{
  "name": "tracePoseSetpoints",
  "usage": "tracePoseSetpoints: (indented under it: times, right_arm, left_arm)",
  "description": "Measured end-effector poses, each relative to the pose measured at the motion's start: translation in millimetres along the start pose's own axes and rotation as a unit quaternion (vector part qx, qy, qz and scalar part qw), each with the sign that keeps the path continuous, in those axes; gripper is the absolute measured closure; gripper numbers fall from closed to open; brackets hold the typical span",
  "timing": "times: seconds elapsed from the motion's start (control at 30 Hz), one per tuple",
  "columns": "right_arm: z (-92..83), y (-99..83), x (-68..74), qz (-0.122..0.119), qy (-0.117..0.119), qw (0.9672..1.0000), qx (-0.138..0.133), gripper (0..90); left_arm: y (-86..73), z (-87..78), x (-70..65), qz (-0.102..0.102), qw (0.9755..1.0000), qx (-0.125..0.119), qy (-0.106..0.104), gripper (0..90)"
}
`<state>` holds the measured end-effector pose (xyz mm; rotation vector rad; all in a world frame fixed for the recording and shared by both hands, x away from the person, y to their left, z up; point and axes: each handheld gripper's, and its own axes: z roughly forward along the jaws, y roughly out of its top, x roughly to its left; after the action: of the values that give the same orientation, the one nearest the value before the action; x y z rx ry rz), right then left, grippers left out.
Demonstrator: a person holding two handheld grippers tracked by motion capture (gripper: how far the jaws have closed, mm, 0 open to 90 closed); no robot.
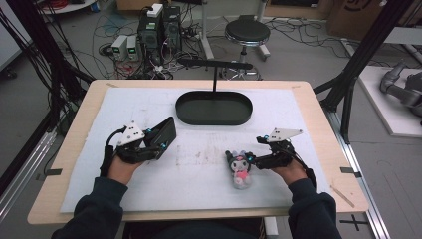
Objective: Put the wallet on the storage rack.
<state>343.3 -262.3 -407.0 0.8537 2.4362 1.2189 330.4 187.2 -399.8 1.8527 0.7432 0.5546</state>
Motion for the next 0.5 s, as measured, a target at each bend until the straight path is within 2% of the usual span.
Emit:
tracePoseSetpoints:
  times: [0.1,0.17,0.27,0.3,0.33,0.37,0.5]
  right_arm:
    - [0.1,0.0,0.0,-0.001,0.0,1.0,0.0,19.7]
    - [0.3,0.0,0.1,-0.001,0.0,1.0,0.001,19.7]
    - [0.4,0.0,0.0,-0.001,0.0,1.0,0.001,19.7]
    - [0.4,0.0,0.2,-0.001,0.0,1.0,0.0,19.7]
    - [0.4,0.0,0.2,-0.001,0.0,1.0,0.0,19.7]
    - [0.3,0.0,0.1,-0.001,0.0,1.0,0.001,19.6]
    - [0.2,-0.1,-0.3,-0.001,-0.001,1.0,0.0,19.6]
  left_arm:
    - [0.4,-1.3,1.3,-0.004,1.0,-0.005,0.003,44.6]
    - [-0.1,-1.0,1.9,-0.012,0.9999,0.0,-0.001,45.6]
    - [-2.3,3.4,1.2,-0.022,0.9987,0.045,0.012,61.7]
    - [-3.1,5.2,1.3,-0.024,0.9976,0.064,0.014,76.6]
    - [-3.3,5.6,1.1,-0.025,0.9972,0.069,0.016,76.6]
    - [-2.3,5.2,0.8,-0.029,0.997,0.069,0.017,84.0]
    - [-0.3,6.2,0.5,-0.048,0.9964,0.07,0.004,84.8]
